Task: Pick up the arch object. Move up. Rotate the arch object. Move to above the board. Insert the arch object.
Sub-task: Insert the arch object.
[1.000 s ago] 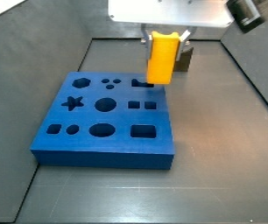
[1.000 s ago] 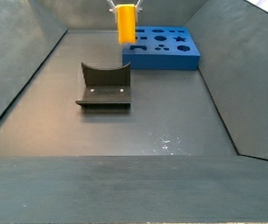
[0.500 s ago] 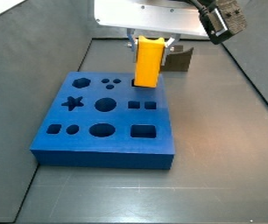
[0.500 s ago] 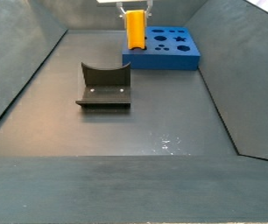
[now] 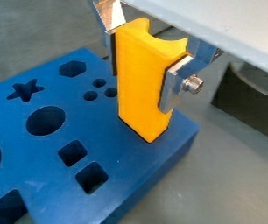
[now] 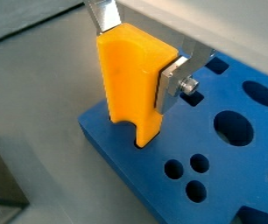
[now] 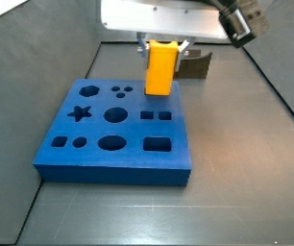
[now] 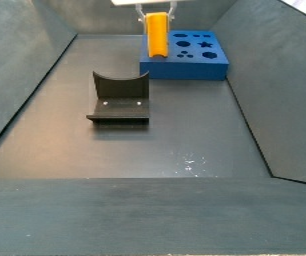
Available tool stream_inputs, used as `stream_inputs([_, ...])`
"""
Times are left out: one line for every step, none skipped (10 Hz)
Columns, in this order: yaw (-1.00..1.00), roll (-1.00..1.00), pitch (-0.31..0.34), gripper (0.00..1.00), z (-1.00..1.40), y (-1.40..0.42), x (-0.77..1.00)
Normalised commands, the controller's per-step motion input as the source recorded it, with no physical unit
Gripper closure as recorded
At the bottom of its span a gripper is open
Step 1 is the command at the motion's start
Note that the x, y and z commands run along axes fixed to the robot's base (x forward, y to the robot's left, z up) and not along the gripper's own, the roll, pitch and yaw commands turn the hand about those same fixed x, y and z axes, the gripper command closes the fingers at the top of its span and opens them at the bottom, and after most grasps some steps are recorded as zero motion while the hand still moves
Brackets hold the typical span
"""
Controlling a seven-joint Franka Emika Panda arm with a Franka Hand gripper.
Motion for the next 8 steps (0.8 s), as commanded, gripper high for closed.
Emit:
stream_inputs([0.11,0.00,-0.036,1.00,-0.53,0.00,0.12])
stream_inputs([0.00,-0.02,-0.020,1.00,-0.56,0.00,0.24])
stream_inputs([-0.11,-0.03,-0.007,1.00,-0.59,-0.03,0.27])
stream_inputs([-0.15,-0.02,0.000,1.00,-0.57,-0.01,0.28])
stream_inputs([-0.15,0.00,0.000,1.00,-0.53,0.00,0.21])
stream_inputs([-0.15,0.00,0.000,1.00,-0.37,0.00,0.13])
stream_inputs([-0.07,-0.13,-0.023,1.00,-0.07,0.08,0.00])
stream_inputs([0.00,0.00,0.000,1.00,0.00,0.00,0.00])
